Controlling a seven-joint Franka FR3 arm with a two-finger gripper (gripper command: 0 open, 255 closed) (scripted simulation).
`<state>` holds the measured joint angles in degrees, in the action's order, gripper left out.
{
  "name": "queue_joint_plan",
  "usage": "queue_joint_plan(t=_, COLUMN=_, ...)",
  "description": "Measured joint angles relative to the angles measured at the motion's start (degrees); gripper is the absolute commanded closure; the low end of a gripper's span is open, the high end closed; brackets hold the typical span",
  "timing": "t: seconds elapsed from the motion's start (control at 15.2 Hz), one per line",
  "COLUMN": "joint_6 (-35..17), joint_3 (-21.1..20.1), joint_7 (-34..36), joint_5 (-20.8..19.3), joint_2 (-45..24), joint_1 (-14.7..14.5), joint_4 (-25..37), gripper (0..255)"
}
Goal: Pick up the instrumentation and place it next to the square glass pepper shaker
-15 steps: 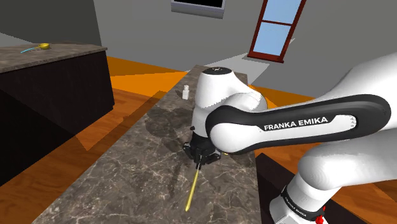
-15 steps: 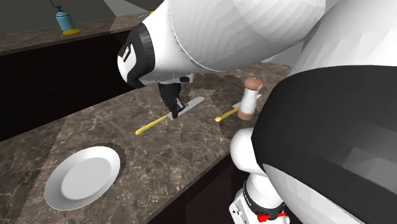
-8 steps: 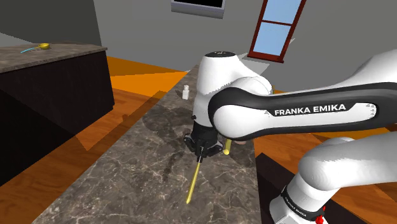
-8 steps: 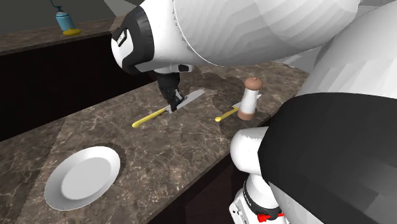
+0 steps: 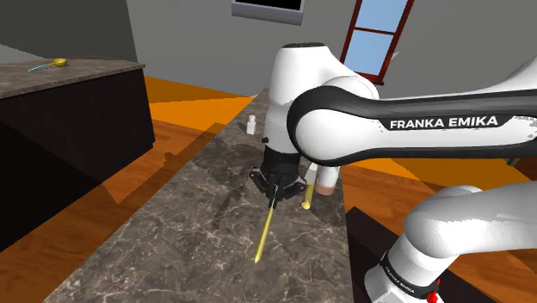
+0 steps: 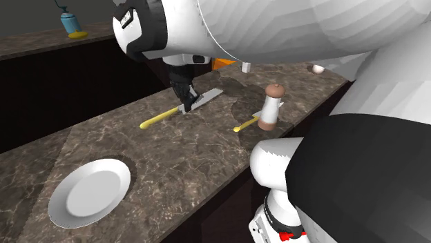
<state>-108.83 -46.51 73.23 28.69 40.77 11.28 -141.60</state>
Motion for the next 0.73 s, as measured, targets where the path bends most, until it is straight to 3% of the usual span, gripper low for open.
queue_joint_plan(t=0.53, joint_6=5.94, joint_3=2.78, joint_7=0.34, joint_5=-1.86, joint_2=0.87, joint_1=0.23, joint_4=4.90, gripper=255)
queue_joint_plan(t=0.73, joint_6=5.38, joint_3=3.91, joint_7=-1.75, joint_5=-3.77, joint_2=-1.42, joint_1=2.46, joint_4=6.16, gripper=255)
